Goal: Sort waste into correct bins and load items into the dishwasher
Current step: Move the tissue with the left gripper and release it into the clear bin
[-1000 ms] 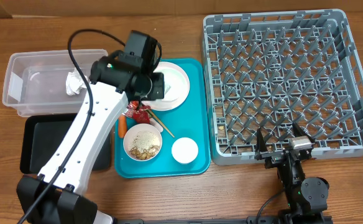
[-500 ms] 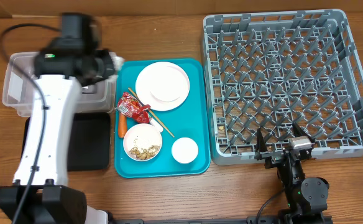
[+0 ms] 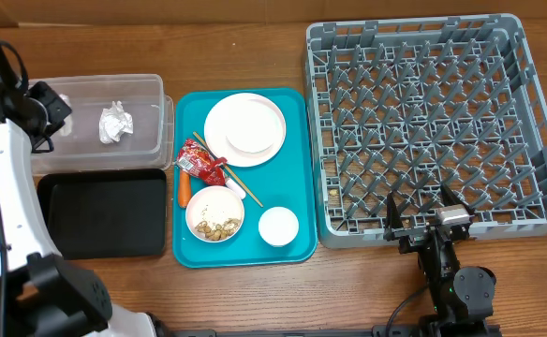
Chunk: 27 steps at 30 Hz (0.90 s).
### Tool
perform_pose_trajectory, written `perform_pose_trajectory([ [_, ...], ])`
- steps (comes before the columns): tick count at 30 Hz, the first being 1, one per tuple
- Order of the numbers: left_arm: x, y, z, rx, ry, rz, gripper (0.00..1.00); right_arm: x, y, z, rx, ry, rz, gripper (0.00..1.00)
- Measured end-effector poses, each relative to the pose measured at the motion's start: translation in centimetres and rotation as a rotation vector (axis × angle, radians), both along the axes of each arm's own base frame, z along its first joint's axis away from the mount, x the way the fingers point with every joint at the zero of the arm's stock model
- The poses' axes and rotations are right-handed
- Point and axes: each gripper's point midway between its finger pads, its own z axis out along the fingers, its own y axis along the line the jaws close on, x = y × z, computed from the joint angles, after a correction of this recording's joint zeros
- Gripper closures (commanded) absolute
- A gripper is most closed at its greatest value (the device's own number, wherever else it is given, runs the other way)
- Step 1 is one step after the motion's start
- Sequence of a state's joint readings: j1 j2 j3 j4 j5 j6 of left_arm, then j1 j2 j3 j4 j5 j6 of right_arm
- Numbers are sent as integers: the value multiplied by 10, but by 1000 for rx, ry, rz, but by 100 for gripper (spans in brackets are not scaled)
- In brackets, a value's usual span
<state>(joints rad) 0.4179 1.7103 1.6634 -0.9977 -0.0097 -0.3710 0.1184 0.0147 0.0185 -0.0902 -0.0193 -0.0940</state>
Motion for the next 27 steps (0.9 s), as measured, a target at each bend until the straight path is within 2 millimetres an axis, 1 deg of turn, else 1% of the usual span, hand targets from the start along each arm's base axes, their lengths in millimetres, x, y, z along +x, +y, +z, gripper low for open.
perform_pose_trajectory([
  [2, 3, 7, -12, 1, 22, 13, 96, 0, 0, 0, 0, 0, 0, 0],
  [3, 7, 11, -24, -2, 44, 14, 96, 0, 0, 0, 0, 0, 0, 0],
  [4, 8, 12, -30, -4, 56, 13, 96, 0, 0, 0, 0, 0, 0, 0],
  [7, 17, 17, -57, -7, 101, -7, 96, 0, 0, 0, 0, 0, 0, 0],
  [8, 19, 18, -65, -10, 114, -9, 93, 0, 0, 0, 0, 0, 0, 0],
  [9, 21, 19, -71, -13, 124, -13, 85, 0, 0, 0, -1, 0, 0, 0],
  [10, 23, 20, -78, -15, 133, -16, 67, 0, 0, 0, 0, 0, 0, 0],
  [11, 24, 21, -84, -17, 141, -18, 42, 0, 0, 0, 0, 0, 0, 0],
  [12, 25, 21, -88, -14, 148, -28, 32, 0, 0, 0, 0, 0, 0, 0],
  [14, 27, 22, -90, -11, 148, -29, 22, 0, 0, 0, 0, 0, 0, 0],
  [18, 29, 23, -89, -9, 138, -33, 12, 0, 0, 0, 0, 0, 0, 0],
  [20, 28, 19, -89, -26, 140, -45, 10, 0, 0, 0, -1, 0, 0, 0],
  [22, 28, 14, -88, -53, 142, -56, 11, 0, 0, 0, 0, 0, 0, 0],
  [23, 28, 10, -87, -72, 140, -64, 14, 0, 0, 0, 0, 0, 0, 0],
  [25, 26, 2, -81, -111, 136, -83, 30, 0, 0, 0, 0, 0, 0, 0],
  [26, 26, -4, -75, -135, 130, -97, 39, 0, 0, 0, 0, 0, 0, 0],
  [27, 25, -9, -70, -154, 123, -110, 45, 0, 0, 0, 0, 0, 0, 0],
])
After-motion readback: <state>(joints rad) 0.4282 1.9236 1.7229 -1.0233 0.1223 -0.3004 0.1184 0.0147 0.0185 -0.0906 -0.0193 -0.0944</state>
